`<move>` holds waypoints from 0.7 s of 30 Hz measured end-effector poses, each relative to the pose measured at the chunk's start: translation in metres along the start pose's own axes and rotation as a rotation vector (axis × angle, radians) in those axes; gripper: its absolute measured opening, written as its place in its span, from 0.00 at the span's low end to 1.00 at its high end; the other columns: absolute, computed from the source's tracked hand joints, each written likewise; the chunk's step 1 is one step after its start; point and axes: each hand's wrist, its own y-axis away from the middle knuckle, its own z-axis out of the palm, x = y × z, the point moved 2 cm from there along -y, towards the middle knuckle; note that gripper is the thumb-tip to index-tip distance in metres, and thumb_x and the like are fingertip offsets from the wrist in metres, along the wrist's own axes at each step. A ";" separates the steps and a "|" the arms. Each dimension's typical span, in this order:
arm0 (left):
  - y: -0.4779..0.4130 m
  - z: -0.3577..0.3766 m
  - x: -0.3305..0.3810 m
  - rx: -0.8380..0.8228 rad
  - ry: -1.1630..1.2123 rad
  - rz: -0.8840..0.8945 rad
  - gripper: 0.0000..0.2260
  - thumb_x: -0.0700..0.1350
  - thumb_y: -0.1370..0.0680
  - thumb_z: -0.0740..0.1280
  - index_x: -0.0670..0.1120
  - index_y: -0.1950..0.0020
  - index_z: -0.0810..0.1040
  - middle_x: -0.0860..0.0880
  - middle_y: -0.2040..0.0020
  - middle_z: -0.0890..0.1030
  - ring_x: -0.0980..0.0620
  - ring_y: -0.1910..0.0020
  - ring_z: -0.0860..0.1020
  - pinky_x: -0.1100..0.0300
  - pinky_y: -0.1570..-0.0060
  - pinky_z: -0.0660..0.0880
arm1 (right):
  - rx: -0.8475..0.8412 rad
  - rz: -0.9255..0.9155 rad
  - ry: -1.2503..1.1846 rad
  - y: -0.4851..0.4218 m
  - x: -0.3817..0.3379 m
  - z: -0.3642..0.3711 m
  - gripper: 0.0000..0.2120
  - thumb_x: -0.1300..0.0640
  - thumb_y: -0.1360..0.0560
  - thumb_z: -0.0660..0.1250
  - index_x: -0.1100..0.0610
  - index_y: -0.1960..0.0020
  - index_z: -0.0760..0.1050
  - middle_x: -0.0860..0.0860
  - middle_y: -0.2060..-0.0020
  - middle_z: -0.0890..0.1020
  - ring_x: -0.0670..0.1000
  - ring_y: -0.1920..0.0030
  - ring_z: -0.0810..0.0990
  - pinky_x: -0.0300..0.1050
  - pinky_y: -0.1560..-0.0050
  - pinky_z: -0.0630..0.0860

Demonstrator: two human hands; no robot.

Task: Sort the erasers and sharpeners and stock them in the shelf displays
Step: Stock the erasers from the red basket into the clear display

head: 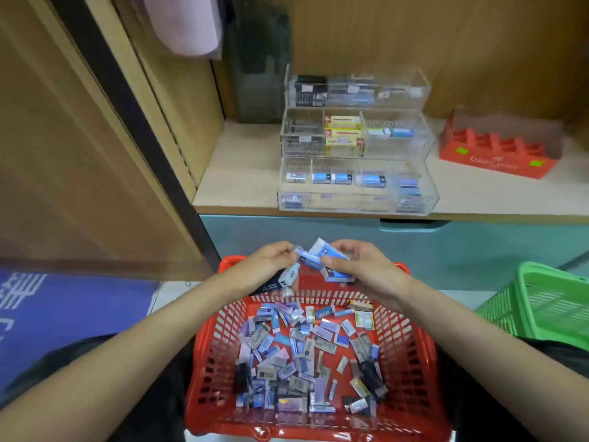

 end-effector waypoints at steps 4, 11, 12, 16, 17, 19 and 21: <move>0.004 -0.005 0.029 -0.042 0.125 0.043 0.09 0.46 0.18 0.56 0.42 0.48 0.71 0.45 0.70 0.79 0.53 0.76 0.73 0.65 0.78 0.67 | -0.028 0.040 -0.147 -0.001 -0.023 -0.002 0.02 0.65 0.26 0.66 0.61 0.54 0.74 0.52 0.69 0.79 0.44 0.72 0.75 0.34 0.72 0.71; -0.003 -0.002 0.050 0.046 0.174 0.109 0.13 0.53 0.23 0.58 0.42 0.52 0.69 0.44 0.72 0.78 0.53 0.76 0.73 0.67 0.76 0.68 | -0.056 0.047 -0.192 -0.013 -0.041 0.004 0.07 0.60 0.31 0.67 0.61 0.54 0.74 0.57 0.64 0.79 0.44 0.73 0.74 0.34 0.74 0.69; -0.005 -0.002 0.052 0.043 0.172 0.115 0.12 0.52 0.23 0.58 0.42 0.52 0.69 0.44 0.72 0.77 0.52 0.76 0.73 0.67 0.75 0.68 | -0.060 0.048 -0.189 -0.014 -0.044 0.004 0.10 0.59 0.32 0.67 0.62 0.52 0.74 0.57 0.63 0.79 0.45 0.72 0.74 0.34 0.74 0.69; -0.013 -0.006 0.060 0.069 0.173 0.155 0.18 0.53 0.23 0.56 0.38 0.48 0.68 0.44 0.73 0.77 0.50 0.76 0.72 0.65 0.73 0.69 | -0.013 0.039 -0.242 -0.018 -0.055 -0.007 0.17 0.59 0.32 0.67 0.66 0.46 0.74 0.57 0.63 0.77 0.45 0.72 0.74 0.35 0.74 0.70; -0.016 -0.007 0.063 0.087 0.169 0.167 0.20 0.54 0.23 0.56 0.36 0.46 0.68 0.44 0.73 0.77 0.50 0.76 0.72 0.65 0.72 0.69 | 0.015 0.026 -0.238 -0.020 -0.057 -0.011 0.14 0.60 0.31 0.67 0.65 0.48 0.74 0.55 0.65 0.77 0.45 0.72 0.74 0.35 0.74 0.70; -0.024 -0.010 0.064 0.133 0.181 0.175 0.20 0.53 0.21 0.55 0.36 0.44 0.69 0.44 0.74 0.77 0.51 0.77 0.72 0.65 0.72 0.69 | 0.065 -0.007 -0.216 -0.024 -0.064 -0.017 0.07 0.62 0.29 0.66 0.62 0.51 0.74 0.51 0.69 0.78 0.45 0.72 0.74 0.35 0.73 0.70; -0.032 -0.011 0.062 0.169 0.146 0.173 0.20 0.56 0.22 0.55 0.41 0.43 0.72 0.46 0.71 0.77 0.51 0.73 0.73 0.61 0.66 0.70 | 0.103 -0.048 -0.217 -0.028 -0.069 -0.020 0.09 0.61 0.31 0.68 0.59 0.52 0.74 0.51 0.69 0.79 0.44 0.72 0.75 0.35 0.72 0.71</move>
